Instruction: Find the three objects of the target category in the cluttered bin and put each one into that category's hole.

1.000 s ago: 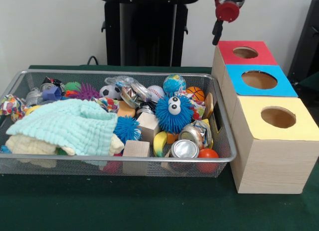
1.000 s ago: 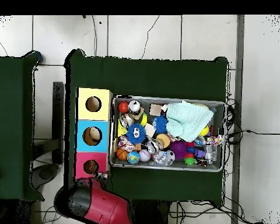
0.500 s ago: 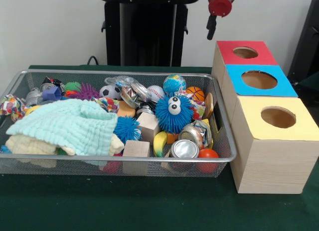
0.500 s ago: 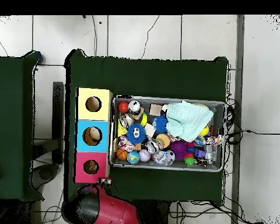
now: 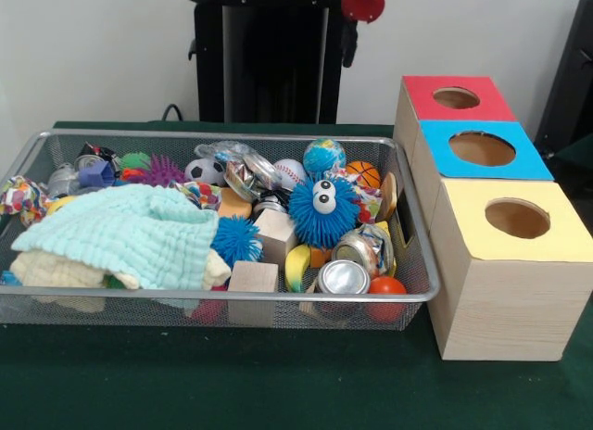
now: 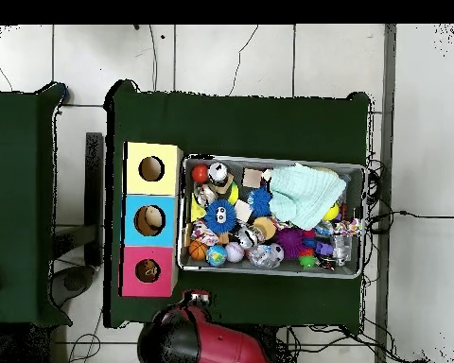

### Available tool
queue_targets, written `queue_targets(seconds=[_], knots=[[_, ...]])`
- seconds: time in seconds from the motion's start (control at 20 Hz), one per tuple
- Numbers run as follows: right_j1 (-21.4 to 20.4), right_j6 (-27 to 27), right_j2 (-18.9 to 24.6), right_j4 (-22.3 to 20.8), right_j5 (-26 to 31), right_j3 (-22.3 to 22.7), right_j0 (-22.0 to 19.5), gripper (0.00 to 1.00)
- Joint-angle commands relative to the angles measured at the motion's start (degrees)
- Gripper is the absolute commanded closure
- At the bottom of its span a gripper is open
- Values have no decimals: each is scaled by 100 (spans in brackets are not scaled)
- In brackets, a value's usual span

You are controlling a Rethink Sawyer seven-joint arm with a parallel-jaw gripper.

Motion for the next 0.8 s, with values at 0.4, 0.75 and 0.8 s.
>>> queue_targets(seconds=[0.4,0.75,0.8], knots=[[-326,-1790,1415,-2046,-191,-143,-1946,0],[-461,-1816,2015,-2665,54,-195,-2840,0],[-467,-1768,2069,-2708,65,-187,-2875,0]])
